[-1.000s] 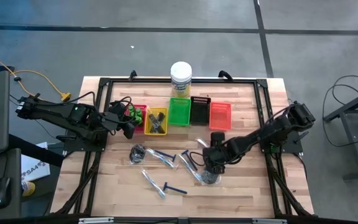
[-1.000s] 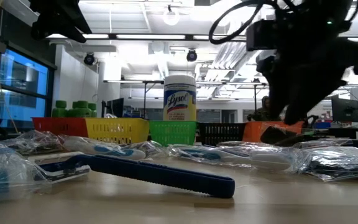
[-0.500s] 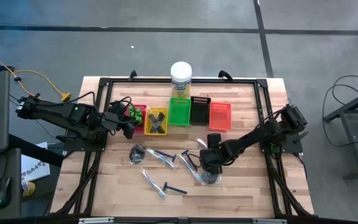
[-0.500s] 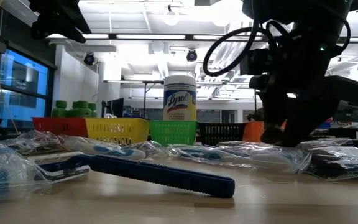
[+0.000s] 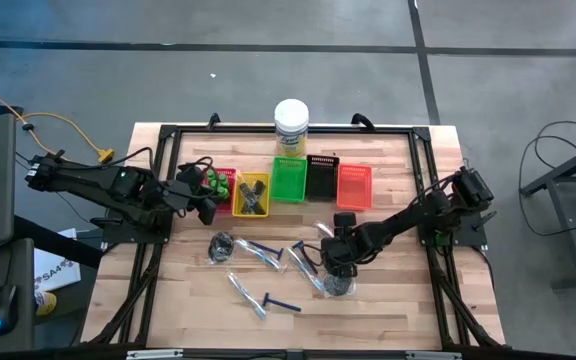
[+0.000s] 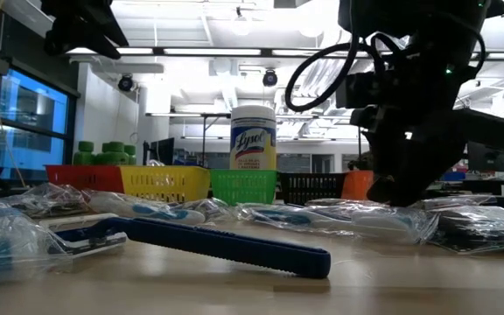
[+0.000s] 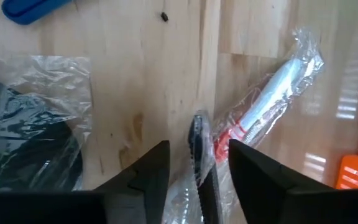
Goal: Pick & Place Travel size toiletries
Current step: Put the black hair comb into the yellow bin
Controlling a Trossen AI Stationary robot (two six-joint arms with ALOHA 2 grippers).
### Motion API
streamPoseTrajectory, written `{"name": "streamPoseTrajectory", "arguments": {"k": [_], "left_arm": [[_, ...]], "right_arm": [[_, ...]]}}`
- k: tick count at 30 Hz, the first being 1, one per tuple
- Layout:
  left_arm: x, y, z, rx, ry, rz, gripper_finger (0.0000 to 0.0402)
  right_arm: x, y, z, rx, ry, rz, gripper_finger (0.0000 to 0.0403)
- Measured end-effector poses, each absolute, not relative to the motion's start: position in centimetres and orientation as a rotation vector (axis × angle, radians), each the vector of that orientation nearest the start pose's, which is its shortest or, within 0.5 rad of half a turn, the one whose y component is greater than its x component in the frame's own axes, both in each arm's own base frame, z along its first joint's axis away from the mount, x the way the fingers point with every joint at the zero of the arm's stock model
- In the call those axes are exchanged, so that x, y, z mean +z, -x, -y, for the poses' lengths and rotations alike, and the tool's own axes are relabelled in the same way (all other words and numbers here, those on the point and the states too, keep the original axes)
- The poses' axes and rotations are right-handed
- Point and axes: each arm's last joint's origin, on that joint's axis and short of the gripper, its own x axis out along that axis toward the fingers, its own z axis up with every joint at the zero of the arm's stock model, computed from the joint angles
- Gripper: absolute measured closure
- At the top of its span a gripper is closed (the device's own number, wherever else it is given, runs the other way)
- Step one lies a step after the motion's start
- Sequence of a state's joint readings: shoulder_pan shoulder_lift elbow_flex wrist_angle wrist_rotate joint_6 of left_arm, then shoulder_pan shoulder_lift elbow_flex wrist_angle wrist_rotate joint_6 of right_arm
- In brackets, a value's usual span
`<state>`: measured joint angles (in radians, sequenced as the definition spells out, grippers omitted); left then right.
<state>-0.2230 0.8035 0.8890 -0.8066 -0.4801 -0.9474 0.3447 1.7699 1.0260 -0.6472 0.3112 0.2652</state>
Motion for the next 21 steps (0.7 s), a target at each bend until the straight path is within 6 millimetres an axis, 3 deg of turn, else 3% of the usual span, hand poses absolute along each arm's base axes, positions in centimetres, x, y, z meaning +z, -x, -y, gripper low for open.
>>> {"name": "streamPoseTrajectory", "arguments": {"k": [14, 18, 21], "left_arm": [[31.1, -14.8, 2.0, 0.528, 0.609, -0.515, 0.0279], [31.8, -15.2, 2.0, 0.491, 0.53, -0.447, 0.0279], [32.8, -15.9, 2.2, 0.397, 0.455, -0.361, 0.0279]], "right_arm": [[14.7, -29.5, -9.6, -0.144, 0.226, -1.302, 0.0348], [14.6, -29.2, -9.6, -0.134, 0.217, -1.333, 0.0388], [14.6, -29.1, -9.7, -0.128, 0.215, -1.343, 0.0392]]}}
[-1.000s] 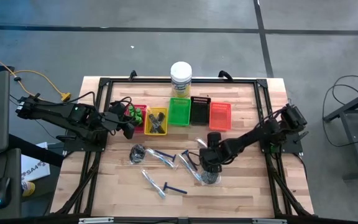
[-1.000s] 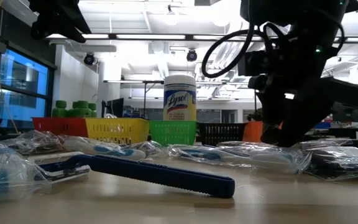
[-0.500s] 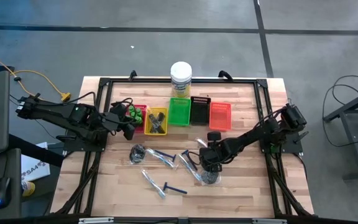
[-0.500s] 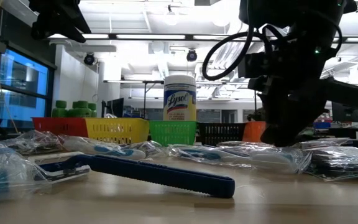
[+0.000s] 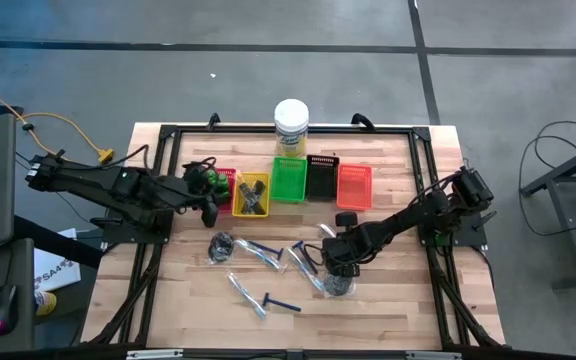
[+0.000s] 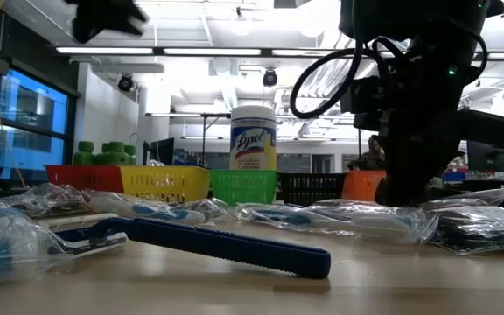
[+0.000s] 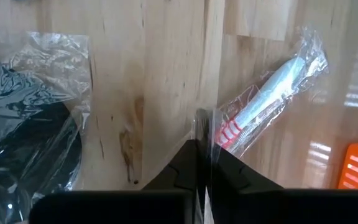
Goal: Pick & Place Travel size toiletries
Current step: Put the black hair comb into the yellow bin
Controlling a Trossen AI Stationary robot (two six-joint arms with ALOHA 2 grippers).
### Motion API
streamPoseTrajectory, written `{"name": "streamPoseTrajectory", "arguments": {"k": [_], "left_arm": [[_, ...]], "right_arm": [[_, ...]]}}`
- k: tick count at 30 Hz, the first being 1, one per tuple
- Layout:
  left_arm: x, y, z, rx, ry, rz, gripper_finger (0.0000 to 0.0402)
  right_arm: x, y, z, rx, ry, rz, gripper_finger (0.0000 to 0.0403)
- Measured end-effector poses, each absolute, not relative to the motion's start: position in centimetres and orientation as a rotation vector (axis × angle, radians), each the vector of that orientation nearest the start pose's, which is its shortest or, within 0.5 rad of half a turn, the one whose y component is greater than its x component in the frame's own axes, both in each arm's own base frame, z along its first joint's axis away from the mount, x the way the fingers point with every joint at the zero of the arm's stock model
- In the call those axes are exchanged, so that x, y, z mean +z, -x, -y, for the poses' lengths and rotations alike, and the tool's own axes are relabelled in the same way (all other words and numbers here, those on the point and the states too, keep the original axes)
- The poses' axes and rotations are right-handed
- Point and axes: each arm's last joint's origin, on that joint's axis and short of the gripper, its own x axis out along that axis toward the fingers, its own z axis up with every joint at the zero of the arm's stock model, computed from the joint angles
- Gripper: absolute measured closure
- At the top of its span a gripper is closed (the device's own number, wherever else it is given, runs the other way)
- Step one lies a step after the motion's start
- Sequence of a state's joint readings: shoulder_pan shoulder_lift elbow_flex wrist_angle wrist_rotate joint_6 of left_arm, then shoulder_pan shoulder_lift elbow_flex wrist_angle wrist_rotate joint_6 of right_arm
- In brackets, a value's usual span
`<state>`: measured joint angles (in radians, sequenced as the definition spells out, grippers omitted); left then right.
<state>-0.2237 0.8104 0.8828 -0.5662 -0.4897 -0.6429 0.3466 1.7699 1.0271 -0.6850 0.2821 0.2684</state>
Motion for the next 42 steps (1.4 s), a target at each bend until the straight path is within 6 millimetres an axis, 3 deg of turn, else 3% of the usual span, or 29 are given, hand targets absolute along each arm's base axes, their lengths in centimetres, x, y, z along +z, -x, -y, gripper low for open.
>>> {"name": "streamPoseTrajectory", "arguments": {"k": [2, 6, 17, 24, 29, 42], "left_arm": [[32.7, -16.4, 2.5, 0.312, 0.416, -0.298, 0.0279], [30.1, -16.5, 2.5, 0.259, 0.401, -0.226, 0.0279], [22.2, -13.4, 2.1, 0.098, 0.46, -0.007, 0.0279], [20.9, -12.4, 1.9, 0.067, 0.377, 0.087, 0.0279], [18.4, -11.4, 1.8, 0.033, 0.386, 0.131, 0.0279], [18.5, -10.7, 1.6, 0.033, 0.363, 0.149, 0.0279]], "right_arm": [[14.6, -29.1, -9.7, -0.127, 0.215, -1.348, 0.0395], [14.6, -29.0, -9.7, -0.12, 0.186, -1.359, 0.0396], [15.5, -28.5, -9.7, -0.094, 0.108, -1.387, 0.0398], [18.7, -27.5, -9.3, -0.114, 0.006, -1.302, 0.0398], [21.0, -27.1, -8.7, -0.114, -0.09, -1.207, 0.0399], [23.6, -27.3, -8.3, -0.124, -0.246, -1.023, 0.0399]]}}
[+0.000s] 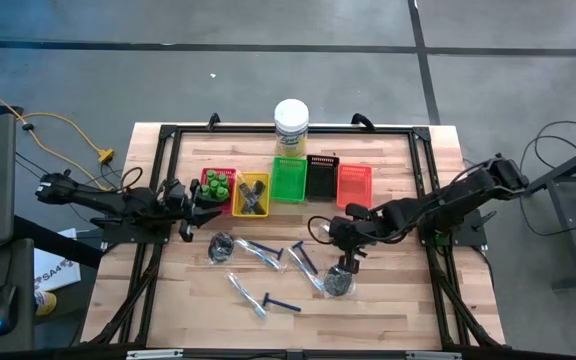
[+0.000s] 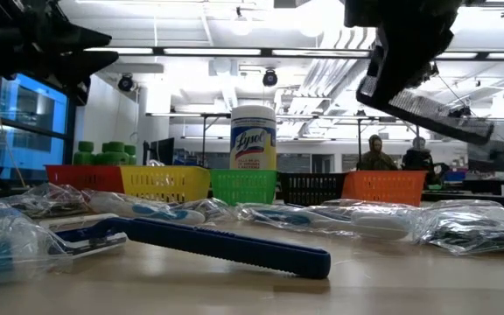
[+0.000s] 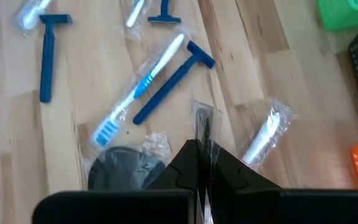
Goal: Pick & Place Travel size toiletries
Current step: Put the black hair comb into the yellow bin
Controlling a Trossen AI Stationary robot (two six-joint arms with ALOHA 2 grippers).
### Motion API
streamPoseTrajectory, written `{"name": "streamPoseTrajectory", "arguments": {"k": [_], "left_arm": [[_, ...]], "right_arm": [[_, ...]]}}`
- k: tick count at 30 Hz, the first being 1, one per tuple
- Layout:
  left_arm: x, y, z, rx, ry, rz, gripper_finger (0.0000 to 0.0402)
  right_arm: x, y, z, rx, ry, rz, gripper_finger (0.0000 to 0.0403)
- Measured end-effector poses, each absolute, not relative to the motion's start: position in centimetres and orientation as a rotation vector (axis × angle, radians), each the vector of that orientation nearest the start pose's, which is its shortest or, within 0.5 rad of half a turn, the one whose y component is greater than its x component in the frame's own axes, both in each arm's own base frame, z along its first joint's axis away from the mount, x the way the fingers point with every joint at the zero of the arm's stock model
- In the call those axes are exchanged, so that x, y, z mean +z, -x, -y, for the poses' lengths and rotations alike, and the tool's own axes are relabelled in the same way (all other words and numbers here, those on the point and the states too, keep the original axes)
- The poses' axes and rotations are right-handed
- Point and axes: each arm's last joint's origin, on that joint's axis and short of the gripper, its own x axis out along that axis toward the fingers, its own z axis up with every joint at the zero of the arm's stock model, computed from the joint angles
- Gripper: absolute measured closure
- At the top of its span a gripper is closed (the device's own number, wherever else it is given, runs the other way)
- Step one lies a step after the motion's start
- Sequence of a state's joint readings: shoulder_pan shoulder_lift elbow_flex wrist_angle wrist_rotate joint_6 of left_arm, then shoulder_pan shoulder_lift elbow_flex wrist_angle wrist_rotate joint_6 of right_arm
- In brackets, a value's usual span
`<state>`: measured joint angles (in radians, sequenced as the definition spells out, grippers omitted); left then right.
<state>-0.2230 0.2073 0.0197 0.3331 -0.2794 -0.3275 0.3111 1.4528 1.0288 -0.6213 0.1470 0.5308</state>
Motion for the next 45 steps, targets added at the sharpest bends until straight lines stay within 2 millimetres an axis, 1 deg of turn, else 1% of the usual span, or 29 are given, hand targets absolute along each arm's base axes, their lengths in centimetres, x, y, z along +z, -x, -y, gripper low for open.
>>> {"name": "streamPoseTrajectory", "arguments": {"k": [6, 19, 26, 32, 37, 45], "left_arm": [[18.5, -10.7, 1.6, 0.029, 0.406, 0.15, 0.0279], [18.4, -10.7, 1.6, 0.031, 0.405, 0.145, 0.0279], [18.4, -10.7, 1.6, 0.034, 0.406, 0.145, 0.0279], [18.4, -10.7, 1.6, 0.034, 0.406, 0.145, 0.0279], [18.3, -10.7, 1.6, 0.034, 0.406, 0.144, 0.0279], [18.0, -10.8, 1.6, 0.04, 0.397, 0.11, 0.0279]], "right_arm": [[23.8, -27.6, -8.4, -0.113, -0.259, -0.981, 0.0399], [25.0, -29.4, -7.3, -0.079, -0.31, -0.812, 0.0399], [26.9, -30.2, -6.7, -0.07, -0.274, -0.751, 0.0399], [29.2, -30.9, -6.5, -0.09, -0.214, -0.67, 0.0399], [31.0, -31.5, -6.4, -0.084, -0.202, -0.569, 0.0399], [32.3, -32.4, -5.3, -0.09, -0.246, -0.428, 0.0399]]}}
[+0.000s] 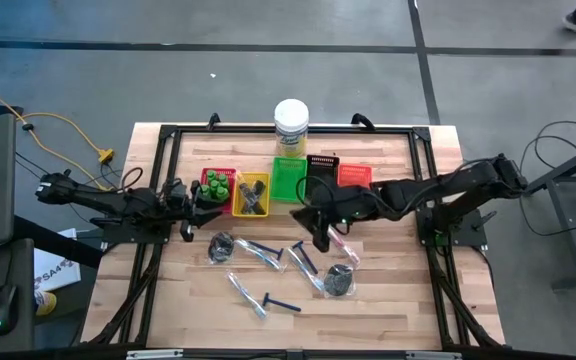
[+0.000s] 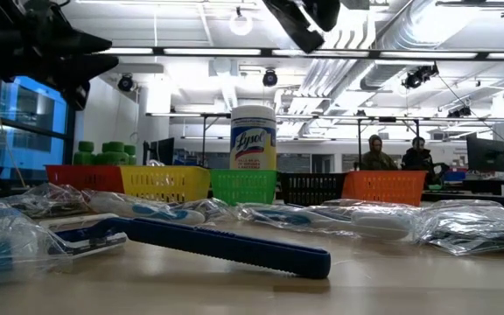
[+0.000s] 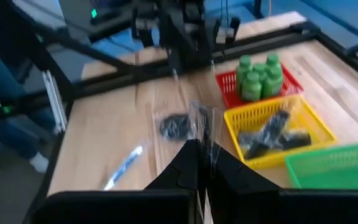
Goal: Pick & Place Travel size toiletries
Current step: Put the black hair comb into the yellow bin
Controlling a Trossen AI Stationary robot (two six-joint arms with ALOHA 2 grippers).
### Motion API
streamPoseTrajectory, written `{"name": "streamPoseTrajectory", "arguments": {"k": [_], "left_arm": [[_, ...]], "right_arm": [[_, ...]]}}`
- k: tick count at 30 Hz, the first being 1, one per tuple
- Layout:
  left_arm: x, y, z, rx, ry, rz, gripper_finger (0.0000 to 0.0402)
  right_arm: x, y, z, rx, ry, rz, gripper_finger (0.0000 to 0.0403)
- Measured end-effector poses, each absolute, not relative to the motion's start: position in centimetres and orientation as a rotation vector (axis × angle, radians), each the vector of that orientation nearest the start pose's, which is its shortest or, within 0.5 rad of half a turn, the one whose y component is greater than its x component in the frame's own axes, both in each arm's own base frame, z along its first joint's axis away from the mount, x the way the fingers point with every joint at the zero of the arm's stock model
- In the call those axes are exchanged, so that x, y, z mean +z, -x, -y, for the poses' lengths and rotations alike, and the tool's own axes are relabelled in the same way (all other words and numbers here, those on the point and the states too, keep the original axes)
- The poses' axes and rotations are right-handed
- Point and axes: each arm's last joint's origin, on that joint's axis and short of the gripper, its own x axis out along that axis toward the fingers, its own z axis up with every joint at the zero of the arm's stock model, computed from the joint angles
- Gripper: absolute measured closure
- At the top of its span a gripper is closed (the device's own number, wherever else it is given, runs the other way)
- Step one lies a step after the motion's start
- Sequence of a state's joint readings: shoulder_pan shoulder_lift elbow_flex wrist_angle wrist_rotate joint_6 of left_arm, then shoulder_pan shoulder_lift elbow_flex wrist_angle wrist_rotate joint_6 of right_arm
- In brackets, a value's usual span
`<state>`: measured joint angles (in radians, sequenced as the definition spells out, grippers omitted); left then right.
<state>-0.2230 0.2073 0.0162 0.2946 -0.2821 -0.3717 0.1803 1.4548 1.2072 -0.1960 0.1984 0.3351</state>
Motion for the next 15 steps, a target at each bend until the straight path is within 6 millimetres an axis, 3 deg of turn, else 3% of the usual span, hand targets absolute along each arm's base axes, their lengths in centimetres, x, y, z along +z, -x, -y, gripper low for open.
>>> {"name": "streamPoseTrajectory", "arguments": {"k": [15], "left_arm": [[16.5, -10.8, 1.6, 0.066, 0.358, -0.045, 0.0279]], "right_arm": [[34.5, -34.2, -2.5, -0.011, -0.363, -0.223, 0.0399]]}}
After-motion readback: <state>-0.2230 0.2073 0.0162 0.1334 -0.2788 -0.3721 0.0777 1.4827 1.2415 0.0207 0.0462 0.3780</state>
